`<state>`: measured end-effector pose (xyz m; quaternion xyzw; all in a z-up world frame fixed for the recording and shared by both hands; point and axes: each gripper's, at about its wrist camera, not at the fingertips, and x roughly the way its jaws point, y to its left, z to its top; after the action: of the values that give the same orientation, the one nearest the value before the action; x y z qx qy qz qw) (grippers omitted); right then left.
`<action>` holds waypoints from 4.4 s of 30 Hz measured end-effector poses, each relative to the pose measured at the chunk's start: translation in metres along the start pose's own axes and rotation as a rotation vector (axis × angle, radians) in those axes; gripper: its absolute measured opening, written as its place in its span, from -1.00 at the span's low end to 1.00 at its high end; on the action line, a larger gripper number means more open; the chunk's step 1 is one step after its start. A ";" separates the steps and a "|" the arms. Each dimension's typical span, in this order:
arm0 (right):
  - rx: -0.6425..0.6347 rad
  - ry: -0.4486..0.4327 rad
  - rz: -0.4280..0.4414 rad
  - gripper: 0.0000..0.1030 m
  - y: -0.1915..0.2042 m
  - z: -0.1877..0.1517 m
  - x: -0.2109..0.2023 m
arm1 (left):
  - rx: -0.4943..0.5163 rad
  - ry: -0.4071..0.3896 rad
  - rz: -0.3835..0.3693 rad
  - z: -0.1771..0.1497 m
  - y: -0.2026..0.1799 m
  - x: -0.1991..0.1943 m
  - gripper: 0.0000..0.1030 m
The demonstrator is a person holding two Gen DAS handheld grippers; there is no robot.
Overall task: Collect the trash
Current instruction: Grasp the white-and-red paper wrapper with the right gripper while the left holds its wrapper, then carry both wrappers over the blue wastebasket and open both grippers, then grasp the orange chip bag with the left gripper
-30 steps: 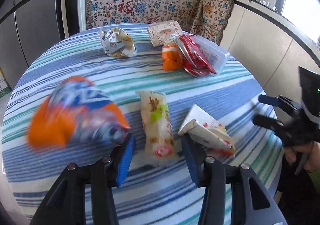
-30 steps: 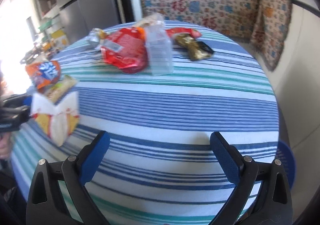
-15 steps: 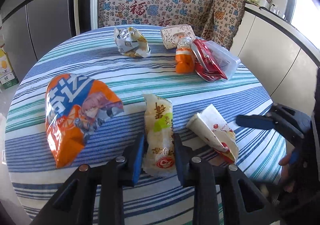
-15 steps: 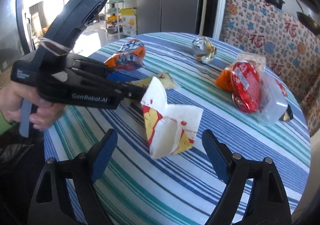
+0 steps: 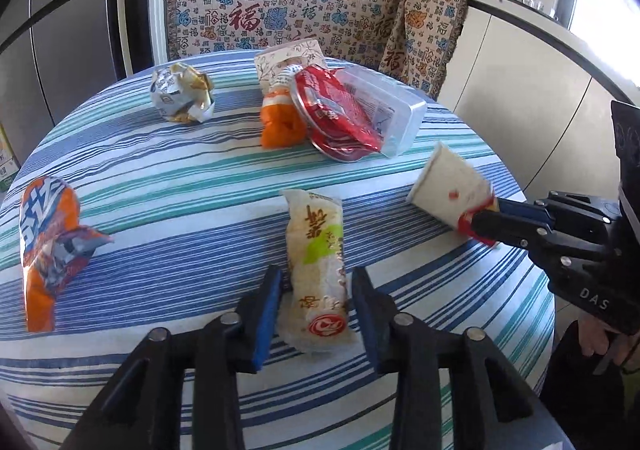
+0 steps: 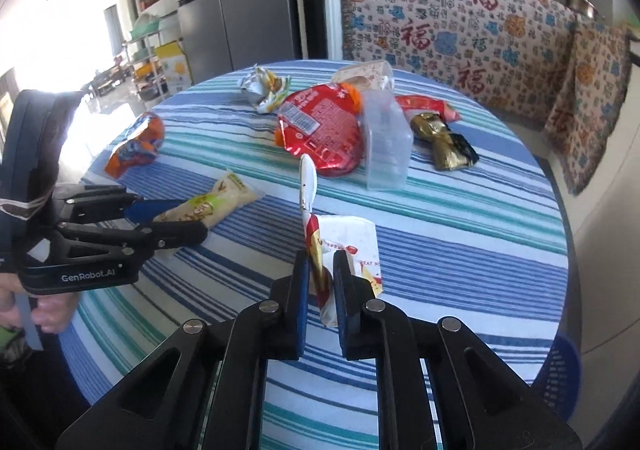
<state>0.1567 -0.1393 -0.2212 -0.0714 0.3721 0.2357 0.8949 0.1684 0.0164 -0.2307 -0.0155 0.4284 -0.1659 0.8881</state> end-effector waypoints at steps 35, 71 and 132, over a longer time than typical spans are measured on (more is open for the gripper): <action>0.203 -0.023 0.082 -0.89 -0.026 0.004 -0.029 | 0.064 0.005 -0.046 0.016 -0.025 -0.014 -0.68; 0.535 -0.097 -0.229 -0.89 -0.199 -0.040 -0.131 | 0.272 0.018 -0.316 0.093 -0.225 0.030 -0.68; 0.504 -0.224 -0.537 0.67 -0.232 -0.066 -0.161 | 0.324 0.062 -0.244 0.026 -0.209 0.049 0.24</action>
<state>0.1262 -0.4224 -0.1668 0.0820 0.2861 -0.0998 0.9495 0.1584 -0.1997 -0.2158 0.0809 0.4181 -0.3395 0.8387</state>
